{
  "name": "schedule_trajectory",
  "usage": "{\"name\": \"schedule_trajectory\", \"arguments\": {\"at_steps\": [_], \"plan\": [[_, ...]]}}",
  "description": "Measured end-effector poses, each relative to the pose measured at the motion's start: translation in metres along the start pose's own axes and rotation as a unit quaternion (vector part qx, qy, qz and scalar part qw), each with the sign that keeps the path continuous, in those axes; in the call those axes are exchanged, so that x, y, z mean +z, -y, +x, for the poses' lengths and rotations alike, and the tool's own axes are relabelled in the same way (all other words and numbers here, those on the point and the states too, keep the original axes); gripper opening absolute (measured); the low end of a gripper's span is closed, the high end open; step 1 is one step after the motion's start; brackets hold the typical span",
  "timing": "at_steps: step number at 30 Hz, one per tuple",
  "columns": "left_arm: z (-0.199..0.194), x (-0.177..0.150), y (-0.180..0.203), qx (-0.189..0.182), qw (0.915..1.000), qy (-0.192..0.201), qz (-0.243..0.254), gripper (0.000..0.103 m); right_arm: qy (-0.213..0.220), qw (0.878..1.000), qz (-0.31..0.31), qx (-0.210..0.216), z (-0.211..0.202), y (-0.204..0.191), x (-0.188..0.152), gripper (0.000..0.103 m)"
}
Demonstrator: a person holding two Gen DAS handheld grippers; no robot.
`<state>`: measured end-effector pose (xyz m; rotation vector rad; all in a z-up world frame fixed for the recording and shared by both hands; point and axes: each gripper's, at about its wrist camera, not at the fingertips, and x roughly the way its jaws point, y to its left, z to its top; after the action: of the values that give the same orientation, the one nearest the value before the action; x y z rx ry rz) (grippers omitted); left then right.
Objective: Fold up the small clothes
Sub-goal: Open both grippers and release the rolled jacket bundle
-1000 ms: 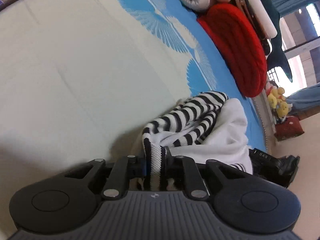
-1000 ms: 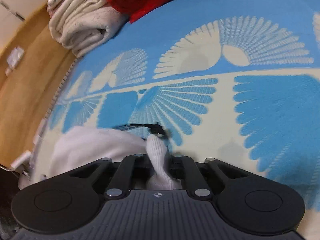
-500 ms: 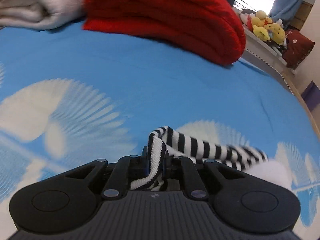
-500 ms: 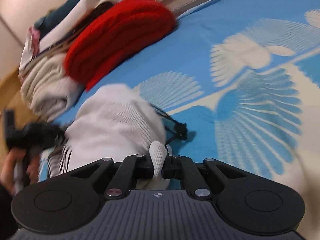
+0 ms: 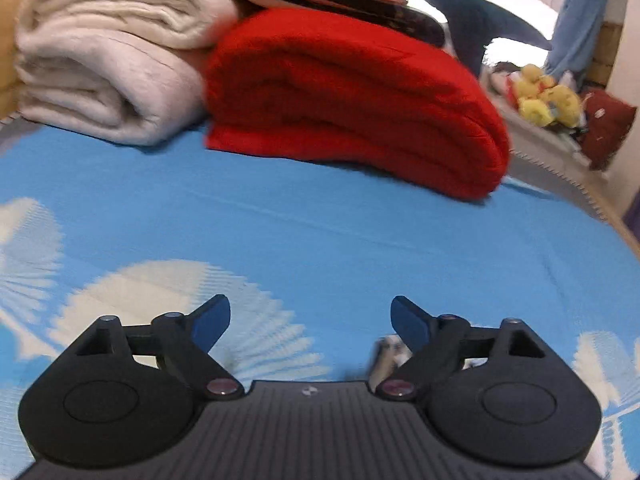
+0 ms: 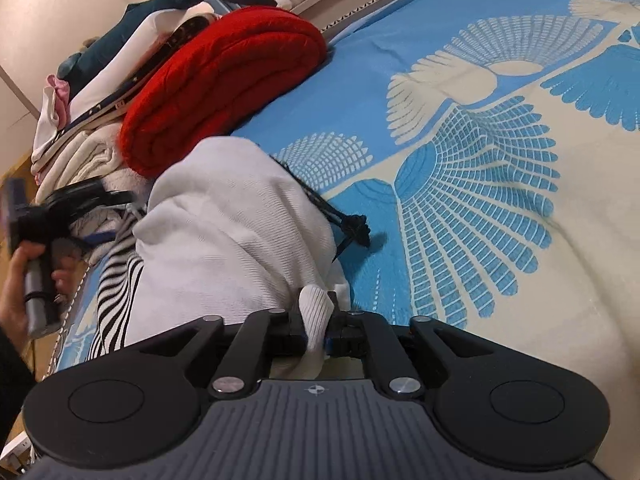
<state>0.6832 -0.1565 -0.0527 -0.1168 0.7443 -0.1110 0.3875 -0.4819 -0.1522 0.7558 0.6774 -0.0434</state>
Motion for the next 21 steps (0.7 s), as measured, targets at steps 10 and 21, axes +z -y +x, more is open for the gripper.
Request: {"name": "schedule_trajectory", "arguments": {"at_steps": [10, 21], "plan": [[-0.146, -0.130, -0.050, -0.091, 0.9881, -0.078, 0.096, 0.091, -0.041, 0.990, 0.126, 0.052, -0.030, 0.024, 0.002, 0.061], [-0.084, -0.207, -0.053, -0.025, 0.9923, -0.093, 0.078, 0.087, -0.032, 0.993, 0.088, 0.075, -0.006, 0.006, -0.005, 0.036]]}}
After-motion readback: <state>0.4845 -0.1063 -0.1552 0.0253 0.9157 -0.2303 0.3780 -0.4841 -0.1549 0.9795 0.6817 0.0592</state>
